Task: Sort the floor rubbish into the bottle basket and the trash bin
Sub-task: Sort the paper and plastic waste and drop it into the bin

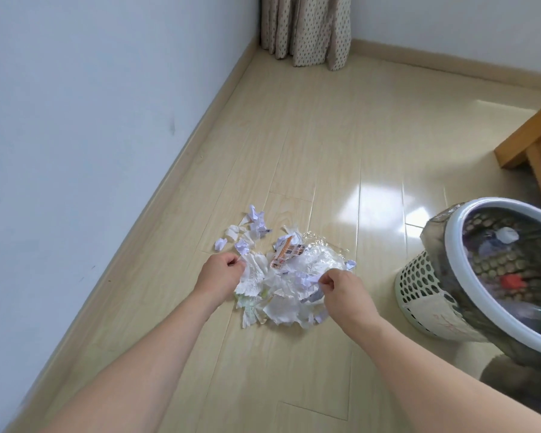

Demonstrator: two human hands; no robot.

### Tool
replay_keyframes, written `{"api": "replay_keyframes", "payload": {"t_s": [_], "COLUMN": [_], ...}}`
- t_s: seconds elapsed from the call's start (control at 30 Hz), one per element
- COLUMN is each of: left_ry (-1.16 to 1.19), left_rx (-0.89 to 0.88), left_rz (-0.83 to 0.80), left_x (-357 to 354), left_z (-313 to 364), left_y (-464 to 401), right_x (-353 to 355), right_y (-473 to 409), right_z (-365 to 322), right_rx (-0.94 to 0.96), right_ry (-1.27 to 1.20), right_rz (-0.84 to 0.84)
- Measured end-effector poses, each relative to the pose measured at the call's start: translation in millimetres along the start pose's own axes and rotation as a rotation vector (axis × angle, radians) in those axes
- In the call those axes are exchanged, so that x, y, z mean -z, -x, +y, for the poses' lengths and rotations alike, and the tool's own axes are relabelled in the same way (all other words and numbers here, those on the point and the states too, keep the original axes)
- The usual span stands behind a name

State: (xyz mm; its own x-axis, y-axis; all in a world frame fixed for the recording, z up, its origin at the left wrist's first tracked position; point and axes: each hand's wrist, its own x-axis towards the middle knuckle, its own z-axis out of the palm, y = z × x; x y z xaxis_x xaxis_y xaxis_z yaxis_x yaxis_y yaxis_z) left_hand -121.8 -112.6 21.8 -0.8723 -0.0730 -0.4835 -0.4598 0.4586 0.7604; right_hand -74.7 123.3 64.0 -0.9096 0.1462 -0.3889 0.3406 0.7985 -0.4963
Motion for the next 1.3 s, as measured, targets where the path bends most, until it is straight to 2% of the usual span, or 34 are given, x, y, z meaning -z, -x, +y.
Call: {"api": "replay_keyframes", "payload": {"t_s": [0.27,0.4,0.53,0.73,0.97,1.13,1.3], "left_ry": [-0.126,-0.183,-0.22,-0.36,-0.508,-0.709,-0.794], "left_rx": [-0.278,-0.393,-0.441,-0.491,-0.459,-0.421,-0.474], "left_rz": [-0.135,-0.195,-0.283,-0.403,-0.474,-0.564,-0.585], "left_x": [0.6,-33.5,-96.0,-210.2,-321.9,-380.3,-389.9], "left_z": [170.8,238.3,278.1,296.3,273.8,251.2,249.5], "left_y": [105.3,179.8,245.0,315.4,339.8,341.6,345.2], "right_x": [122.7,183.0,226.8,252.9,242.0,226.5,227.6], "right_y": [101.4,158.5,203.7,253.2,276.3,275.7,277.3], "right_z": [5.6,29.9,84.4,195.1,297.2,343.0,347.3], "right_rx": [-0.061,-0.083,-0.131,-0.28,-0.471,-0.56,-0.556], "right_ry": [-0.173,-0.238,-0.304,-0.367,-0.419,-0.464,-0.473], "right_rz": [0.228,0.336,0.445,0.517,0.479,0.362,0.363]}}
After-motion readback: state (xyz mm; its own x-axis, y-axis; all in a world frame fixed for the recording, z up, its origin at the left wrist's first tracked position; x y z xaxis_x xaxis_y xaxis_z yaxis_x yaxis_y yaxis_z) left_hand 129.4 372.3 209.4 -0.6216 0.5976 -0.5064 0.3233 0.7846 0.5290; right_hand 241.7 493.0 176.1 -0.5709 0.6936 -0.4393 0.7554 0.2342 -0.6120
